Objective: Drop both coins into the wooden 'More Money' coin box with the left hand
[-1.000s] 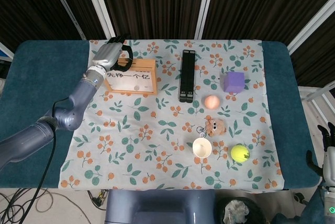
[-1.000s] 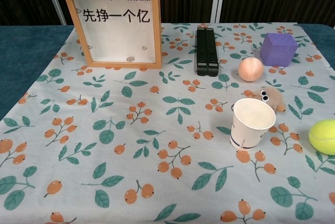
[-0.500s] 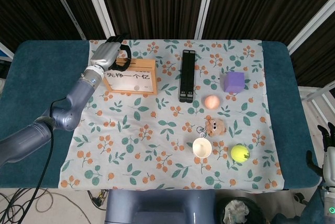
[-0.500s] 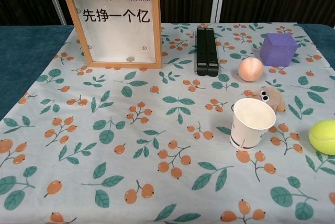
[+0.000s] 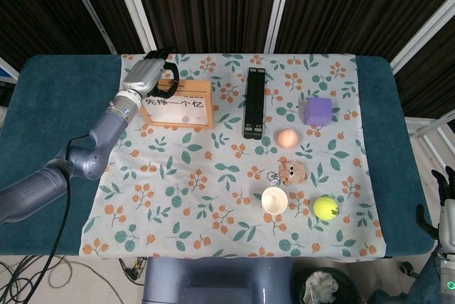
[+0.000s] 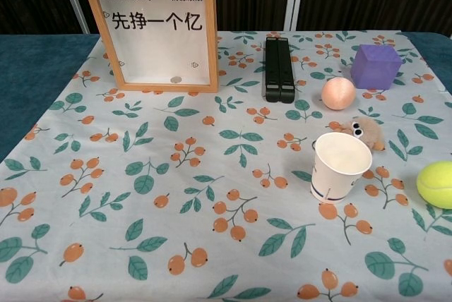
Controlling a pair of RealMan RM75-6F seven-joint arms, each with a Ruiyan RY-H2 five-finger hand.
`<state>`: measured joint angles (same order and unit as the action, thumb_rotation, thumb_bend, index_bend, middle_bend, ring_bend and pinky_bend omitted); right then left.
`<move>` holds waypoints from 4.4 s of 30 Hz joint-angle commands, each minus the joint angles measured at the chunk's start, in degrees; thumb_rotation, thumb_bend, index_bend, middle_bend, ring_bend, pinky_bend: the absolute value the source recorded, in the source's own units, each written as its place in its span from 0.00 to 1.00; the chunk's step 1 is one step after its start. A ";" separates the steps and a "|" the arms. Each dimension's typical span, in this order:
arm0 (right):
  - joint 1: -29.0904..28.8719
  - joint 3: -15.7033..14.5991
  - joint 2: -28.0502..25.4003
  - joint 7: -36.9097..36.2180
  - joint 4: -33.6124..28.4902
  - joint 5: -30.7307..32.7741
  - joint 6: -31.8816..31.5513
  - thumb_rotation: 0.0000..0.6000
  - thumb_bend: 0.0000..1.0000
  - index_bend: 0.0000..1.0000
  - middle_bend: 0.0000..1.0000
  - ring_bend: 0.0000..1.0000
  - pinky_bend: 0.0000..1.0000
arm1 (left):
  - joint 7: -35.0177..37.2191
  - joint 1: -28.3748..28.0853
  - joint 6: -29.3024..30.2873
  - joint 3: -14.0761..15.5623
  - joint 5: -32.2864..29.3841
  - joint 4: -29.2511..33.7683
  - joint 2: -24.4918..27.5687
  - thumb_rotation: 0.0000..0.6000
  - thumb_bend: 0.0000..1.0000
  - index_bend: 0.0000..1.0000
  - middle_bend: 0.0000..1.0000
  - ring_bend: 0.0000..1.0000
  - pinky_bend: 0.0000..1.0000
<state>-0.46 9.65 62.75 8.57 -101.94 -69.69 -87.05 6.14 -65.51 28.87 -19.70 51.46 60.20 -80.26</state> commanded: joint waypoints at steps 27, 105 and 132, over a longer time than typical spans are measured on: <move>0.02 0.12 -0.23 -0.07 -0.25 0.35 0.11 1.00 0.51 0.15 0.02 0.00 0.00 | -0.21 -0.15 0.79 0.60 1.08 -1.44 -1.25 1.00 0.57 0.65 0.01 0.00 0.00; 0.00 0.09 -0.61 0.10 -0.78 1.27 0.62 1.00 0.51 0.15 0.02 0.00 0.00 | -3.13 -0.41 3.42 0.69 2.02 -1.27 -1.53 1.00 0.51 0.50 0.00 0.00 0.00; -0.37 -0.29 -0.27 -0.73 0.29 -1.17 0.40 1.00 0.51 0.15 0.02 0.00 0.00 | -8.76 10.73 23.79 0.05 6.83 23.45 13.48 1.00 0.51 0.42 0.00 0.00 0.00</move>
<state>-0.70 9.51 62.48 8.19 -101.90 -70.35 -86.76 1.46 -59.71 45.80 -20.71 56.70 75.29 -72.30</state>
